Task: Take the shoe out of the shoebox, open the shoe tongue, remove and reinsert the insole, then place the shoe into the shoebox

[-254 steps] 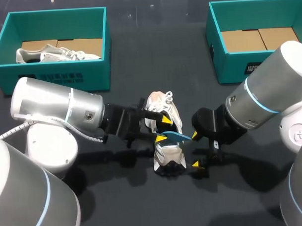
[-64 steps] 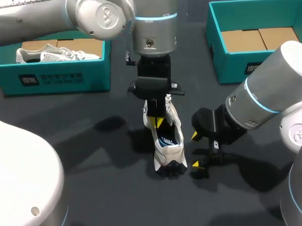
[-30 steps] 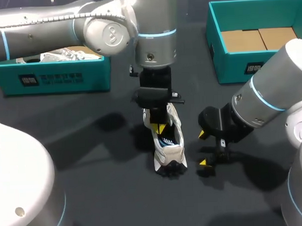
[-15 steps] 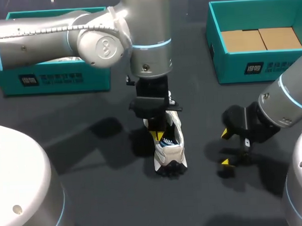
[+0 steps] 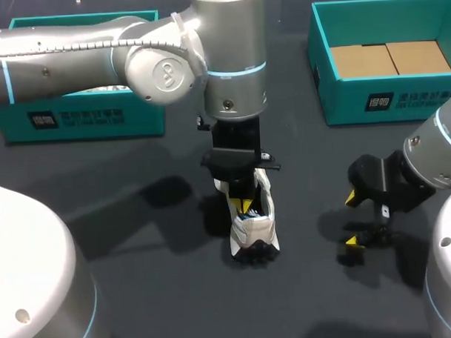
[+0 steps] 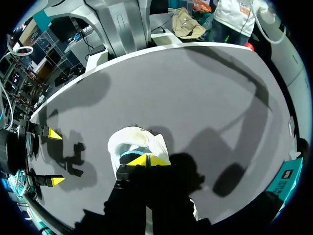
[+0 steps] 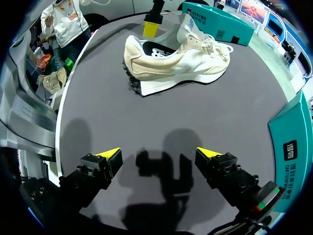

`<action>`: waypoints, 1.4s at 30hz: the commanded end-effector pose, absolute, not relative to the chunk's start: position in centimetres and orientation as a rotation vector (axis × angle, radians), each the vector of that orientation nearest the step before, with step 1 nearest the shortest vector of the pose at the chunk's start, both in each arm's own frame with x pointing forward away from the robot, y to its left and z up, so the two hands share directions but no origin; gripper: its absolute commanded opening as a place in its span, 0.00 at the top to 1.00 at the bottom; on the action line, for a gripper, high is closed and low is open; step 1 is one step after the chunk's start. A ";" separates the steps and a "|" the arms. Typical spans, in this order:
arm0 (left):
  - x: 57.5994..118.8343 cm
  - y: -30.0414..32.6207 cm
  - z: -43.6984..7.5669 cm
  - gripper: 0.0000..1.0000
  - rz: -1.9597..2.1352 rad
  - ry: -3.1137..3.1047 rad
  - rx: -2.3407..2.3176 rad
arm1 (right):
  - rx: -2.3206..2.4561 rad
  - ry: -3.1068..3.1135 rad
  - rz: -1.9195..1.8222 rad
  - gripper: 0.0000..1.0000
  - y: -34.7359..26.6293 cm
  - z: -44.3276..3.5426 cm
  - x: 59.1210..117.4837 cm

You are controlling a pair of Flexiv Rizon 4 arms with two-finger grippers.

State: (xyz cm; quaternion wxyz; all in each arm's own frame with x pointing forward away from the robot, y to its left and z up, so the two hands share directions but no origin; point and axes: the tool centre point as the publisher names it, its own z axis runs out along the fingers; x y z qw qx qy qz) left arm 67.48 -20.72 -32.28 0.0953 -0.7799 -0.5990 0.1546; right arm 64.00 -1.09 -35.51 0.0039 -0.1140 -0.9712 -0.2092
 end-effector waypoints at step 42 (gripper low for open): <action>66.2 -22.5 -42.6 1.00 0.334 -1.853 -2.155 | -0.359 -3.053 -0.642 0.00 -2.5 -34.1 63.0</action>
